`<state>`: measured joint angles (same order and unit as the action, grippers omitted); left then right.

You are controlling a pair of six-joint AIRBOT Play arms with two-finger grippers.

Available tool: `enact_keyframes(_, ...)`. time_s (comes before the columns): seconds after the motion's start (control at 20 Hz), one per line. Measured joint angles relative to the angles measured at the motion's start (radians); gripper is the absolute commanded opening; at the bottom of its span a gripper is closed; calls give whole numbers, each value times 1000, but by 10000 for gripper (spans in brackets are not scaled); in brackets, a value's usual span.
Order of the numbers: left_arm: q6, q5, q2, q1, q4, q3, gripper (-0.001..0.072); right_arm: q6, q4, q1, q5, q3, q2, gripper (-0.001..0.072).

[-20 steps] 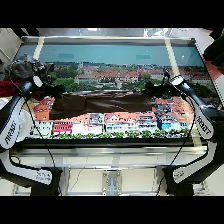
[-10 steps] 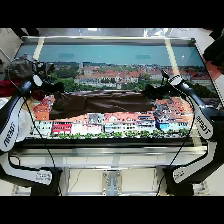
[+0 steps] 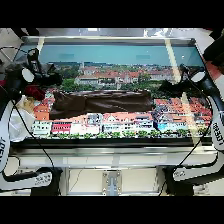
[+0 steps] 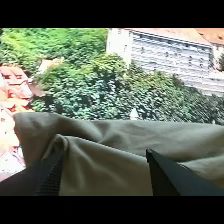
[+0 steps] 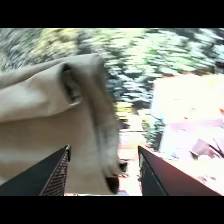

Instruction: Fold the shirts.

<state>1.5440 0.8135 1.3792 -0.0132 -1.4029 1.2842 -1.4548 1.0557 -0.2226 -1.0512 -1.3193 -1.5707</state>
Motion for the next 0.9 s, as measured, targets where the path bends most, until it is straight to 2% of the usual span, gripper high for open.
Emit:
enact_keyframes(0.1,-15,9,-7,41,1,0,584,20,-97,-49,-42,0,-52,563)
enact_keyframes(0.25,-25,15,-11,94,0,0,583,102,-251,-89,-90,0,-140,573)
enact_keyframes(0.4,-29,17,-13,121,1,0,583,152,-338,-103,-114,0,-219,573)
enact_keyframes(0.7,-32,18,-14,136,1,0,583,198,-401,-61,-134,-1,-291,568)
enact_keyframes(0.8,-32,21,-14,137,1,0,583,206,-406,-26,-127,-2,-298,543)
enact_keyframes(0.85,-32,21,-14,137,1,0,582,209,-407,-7,-119,-2,-300,484)
enact_keyframes(0.9,-32,21,-14,137,1,0,583,211,-405,10,-111,-2,-303,395)
